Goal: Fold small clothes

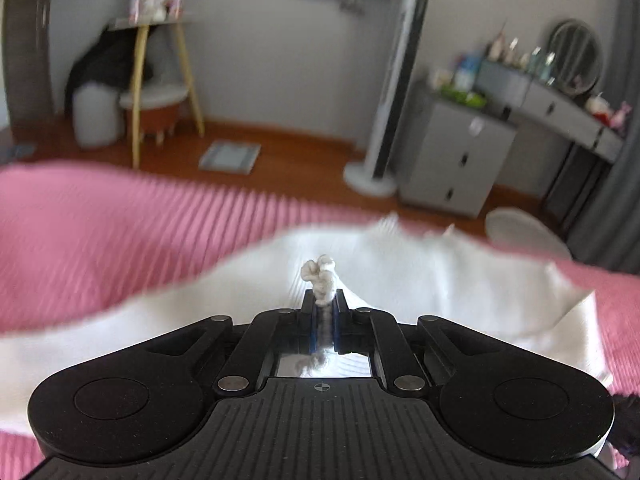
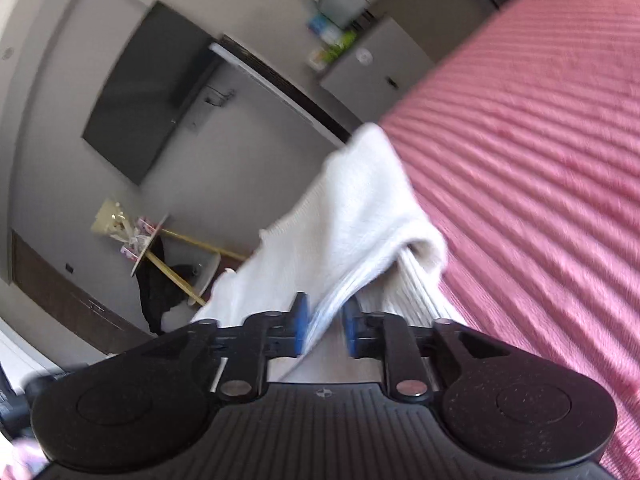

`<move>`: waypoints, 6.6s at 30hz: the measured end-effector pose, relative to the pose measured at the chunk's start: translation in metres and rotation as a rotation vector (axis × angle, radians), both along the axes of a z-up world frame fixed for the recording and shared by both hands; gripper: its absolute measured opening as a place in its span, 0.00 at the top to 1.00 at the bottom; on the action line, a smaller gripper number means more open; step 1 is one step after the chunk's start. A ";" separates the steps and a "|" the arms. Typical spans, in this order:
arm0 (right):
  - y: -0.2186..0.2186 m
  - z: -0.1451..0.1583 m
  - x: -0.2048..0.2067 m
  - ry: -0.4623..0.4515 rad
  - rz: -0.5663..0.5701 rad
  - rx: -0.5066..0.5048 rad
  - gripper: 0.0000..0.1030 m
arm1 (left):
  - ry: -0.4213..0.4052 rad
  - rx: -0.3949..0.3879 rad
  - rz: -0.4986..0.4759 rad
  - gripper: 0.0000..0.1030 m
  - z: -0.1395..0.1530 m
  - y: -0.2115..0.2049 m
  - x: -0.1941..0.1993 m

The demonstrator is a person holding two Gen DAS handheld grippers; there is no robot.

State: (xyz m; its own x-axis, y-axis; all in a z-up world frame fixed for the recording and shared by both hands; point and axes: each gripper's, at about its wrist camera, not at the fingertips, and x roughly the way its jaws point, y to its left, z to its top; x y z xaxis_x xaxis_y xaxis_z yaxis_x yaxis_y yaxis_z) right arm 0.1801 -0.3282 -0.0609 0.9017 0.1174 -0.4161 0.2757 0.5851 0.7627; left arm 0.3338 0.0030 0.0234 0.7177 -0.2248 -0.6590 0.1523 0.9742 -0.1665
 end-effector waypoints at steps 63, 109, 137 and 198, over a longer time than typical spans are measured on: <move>0.076 0.040 0.028 0.148 0.059 -0.680 1.00 | 0.203 -0.338 0.254 0.28 -0.046 0.118 -0.055; 0.109 0.042 -0.047 0.096 0.101 -0.488 0.85 | -0.018 -0.538 0.744 0.91 -0.046 0.358 -0.094; 0.055 0.021 -0.044 0.072 0.170 -0.090 0.47 | -0.038 -0.167 0.193 0.31 -0.035 0.054 -0.121; 0.043 0.069 0.068 0.136 0.009 -0.764 0.92 | 0.007 -0.252 0.250 0.26 -0.067 0.093 -0.105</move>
State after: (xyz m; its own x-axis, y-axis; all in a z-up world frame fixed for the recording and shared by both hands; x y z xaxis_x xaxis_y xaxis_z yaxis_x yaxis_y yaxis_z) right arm 0.2481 -0.2854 0.0079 0.8371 -0.2394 -0.4918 0.3306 0.9378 0.1062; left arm 0.2290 0.0960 -0.0438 0.7666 -0.1990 -0.6106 -0.0877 0.9094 -0.4065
